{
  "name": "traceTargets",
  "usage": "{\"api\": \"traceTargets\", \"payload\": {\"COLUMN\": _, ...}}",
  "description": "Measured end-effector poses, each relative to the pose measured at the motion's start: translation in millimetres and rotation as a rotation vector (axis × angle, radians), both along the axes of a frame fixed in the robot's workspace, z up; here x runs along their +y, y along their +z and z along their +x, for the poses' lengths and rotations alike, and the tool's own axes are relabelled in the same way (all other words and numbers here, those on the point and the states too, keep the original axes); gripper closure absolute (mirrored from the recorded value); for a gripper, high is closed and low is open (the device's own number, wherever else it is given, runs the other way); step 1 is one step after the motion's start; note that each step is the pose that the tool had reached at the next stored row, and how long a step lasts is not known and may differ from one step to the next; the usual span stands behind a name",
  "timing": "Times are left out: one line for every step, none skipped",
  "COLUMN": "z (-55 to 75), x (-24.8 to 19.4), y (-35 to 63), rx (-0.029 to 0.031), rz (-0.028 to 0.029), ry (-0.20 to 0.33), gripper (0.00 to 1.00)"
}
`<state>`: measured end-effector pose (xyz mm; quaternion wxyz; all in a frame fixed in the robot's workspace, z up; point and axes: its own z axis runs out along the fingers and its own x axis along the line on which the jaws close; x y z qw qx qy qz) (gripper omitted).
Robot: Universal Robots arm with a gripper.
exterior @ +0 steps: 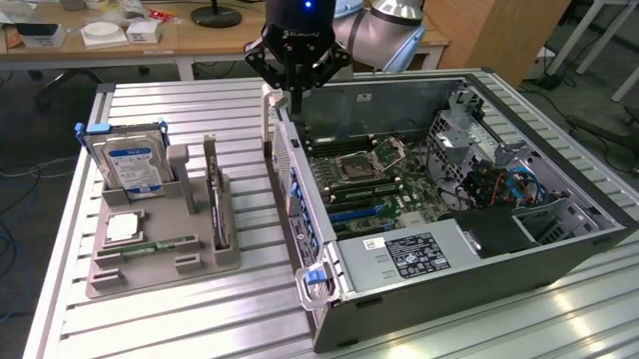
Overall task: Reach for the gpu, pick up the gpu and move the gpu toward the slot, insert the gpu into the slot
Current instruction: 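Reach for the gpu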
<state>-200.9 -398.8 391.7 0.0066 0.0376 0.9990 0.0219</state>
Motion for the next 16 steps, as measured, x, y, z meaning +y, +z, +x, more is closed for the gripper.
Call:
{"api": "traceTargets", "payload": {"z": -1.8, "x": 0.0, "y": -0.1, "rx": 0.0009, "rz": 0.0000, "ry": 0.000, "gripper": 0.90}}
{"api": "traceTargets", "payload": {"z": -4.0, "x": 0.0, "y": -0.2, "rx": 0.0017, "rz": 0.0000, "ry": 0.000, "gripper": 0.90}}
{"api": "traceTargets", "payload": {"z": -7.3, "x": 0.0, "y": -0.3, "rx": 0.0021, "rz": -0.0001, "ry": 0.000, "gripper": 0.90}}
{"api": "traceTargets", "payload": {"z": -11.0, "x": 0.0, "y": -0.4, "rx": 0.0025, "rz": 0.0000, "ry": 0.000, "gripper": 0.90}}
{"api": "traceTargets", "payload": {"z": -15.1, "x": 0.0, "y": -0.5, "rx": 0.0027, "rz": 0.0000, "ry": 0.000, "gripper": 0.90}}
{"api": "traceTargets", "payload": {"z": -19.6, "x": 0.0, "y": -0.5, "rx": 0.0030, "rz": -0.0001, "ry": 0.000, "gripper": 0.90}}
{"api": "traceTargets", "payload": {"z": -24.5, "x": 0.0, "y": -0.6, "rx": 0.0032, "rz": 0.0000, "ry": 0.000, "gripper": 0.90}}
{"api": "traceTargets", "payload": {"z": -29.0, "x": 0.0, "y": -0.7, "rx": 0.0033, "rz": 0.0000, "ry": 0.000, "gripper": 0.90}}
{"api": "traceTargets", "payload": {"z": -33.5, "x": 0.0, "y": -0.7, "rx": 0.0035, "rz": -0.0001, "ry": 0.000, "gripper": 0.90}}
{"api": "traceTargets", "payload": {"z": -38.0, "x": 0.0, "y": -0.8, "rx": 0.0037, "rz": -0.0001, "ry": 0.000, "gripper": 0.90}}
{"api": "traceTargets", "payload": {"z": -42.5, "x": 0.0, "y": -0.9, "rx": 0.0038, "rz": -0.0001, "ry": 0.000, "gripper": 0.90}}
{"api": "traceTargets", "payload": {"z": -47.0, "x": 0.0, "y": -1.0, "rx": 0.0040, "rz": -0.0001, "ry": 0.000, "gripper": 0.90}}
{"api": "traceTargets", "payload": {"z": -51.4, "x": 0.0, "y": -1.1, "rx": 0.0042, "rz": -0.0001, "ry": 0.000, "gripper": 0.90}}
{"api": "traceTargets", "payload": {"z": -56.2, "x": 0.0, "y": -1.2, "rx": 0.0044, "rz": -0.0001, "ry": 0.000, "gripper": 0.90}}
{"api": "traceTargets", "payload": {"z": -60.8, "x": 0.0, "y": -1.3, "rx": 0.0044, "rz": 0.0000, "ry": 0.000, "gripper": 0.90}}
{"api": "traceTargets", "payload": {"z": -65.3, "x": 0.0, "y": -1.4, "rx": 0.0046, "rz": 0.0000, "ry": 0.000, "gripper": 0.90}}
